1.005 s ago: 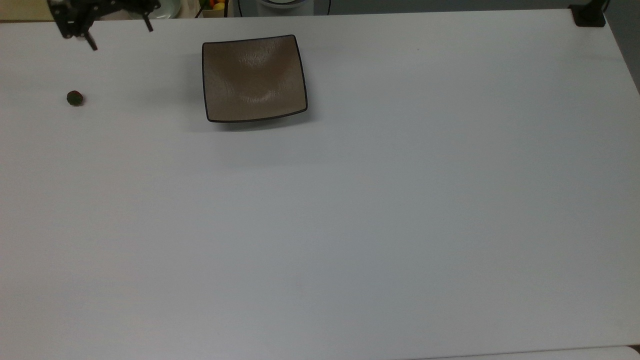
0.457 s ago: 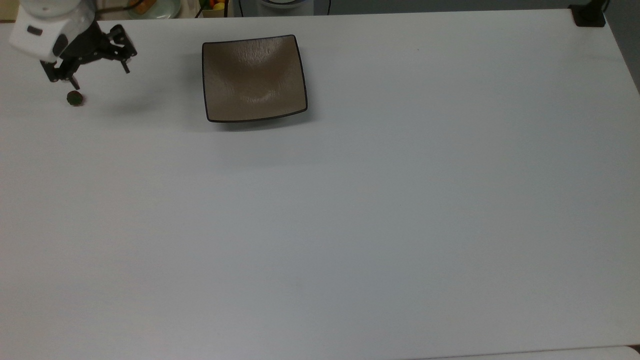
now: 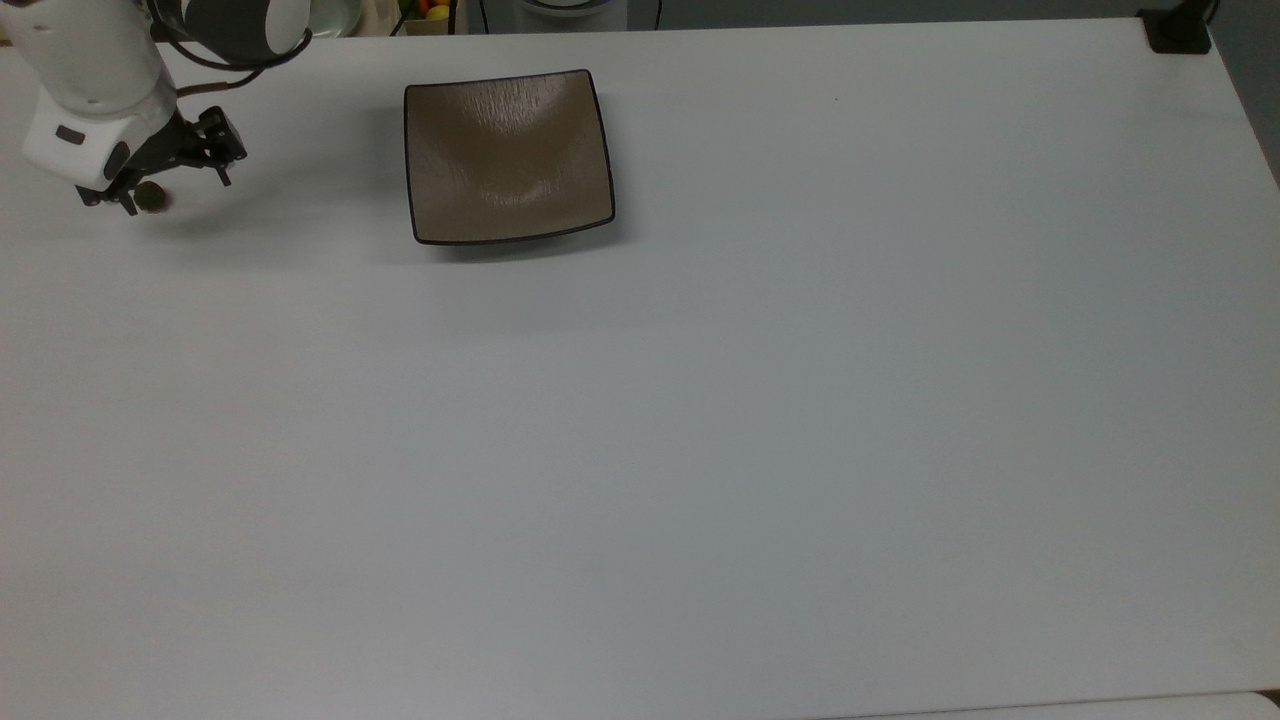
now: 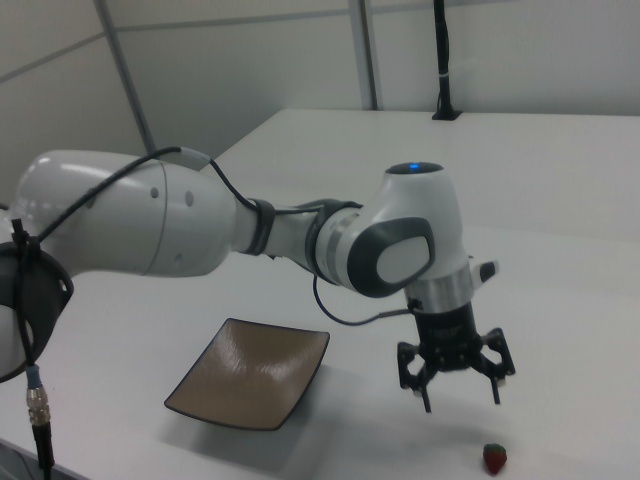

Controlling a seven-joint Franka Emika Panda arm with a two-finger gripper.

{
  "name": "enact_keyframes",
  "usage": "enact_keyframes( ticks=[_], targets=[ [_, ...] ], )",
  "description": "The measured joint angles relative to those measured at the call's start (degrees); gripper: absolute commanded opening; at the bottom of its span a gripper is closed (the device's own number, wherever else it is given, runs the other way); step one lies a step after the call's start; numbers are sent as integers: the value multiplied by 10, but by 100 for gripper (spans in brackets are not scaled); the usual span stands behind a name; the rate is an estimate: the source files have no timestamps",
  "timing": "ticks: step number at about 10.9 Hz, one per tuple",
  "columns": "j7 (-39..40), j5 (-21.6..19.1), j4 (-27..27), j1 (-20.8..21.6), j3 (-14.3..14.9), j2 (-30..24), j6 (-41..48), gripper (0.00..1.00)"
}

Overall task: Strawberries on a ceramic plate
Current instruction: 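Move the open gripper over the red strawberry and lower it, then close the gripper on the red strawberry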

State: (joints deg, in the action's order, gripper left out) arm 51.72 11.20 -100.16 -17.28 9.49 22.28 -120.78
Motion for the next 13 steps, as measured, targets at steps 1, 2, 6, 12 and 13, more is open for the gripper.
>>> enact_keyframes(
  ticks=[1,2,6,12,13],
  targets=[
    [0,12,-1,-4,1,7,-6,100],
    [0,32,-3,-7,3,14,-10,100],
    [0,62,-13,-15,11,37,-29,79],
    [66,77,-13,-21,17,40,-29,10],
    [66,77,-13,-21,18,39,-29,10]
  ],
)
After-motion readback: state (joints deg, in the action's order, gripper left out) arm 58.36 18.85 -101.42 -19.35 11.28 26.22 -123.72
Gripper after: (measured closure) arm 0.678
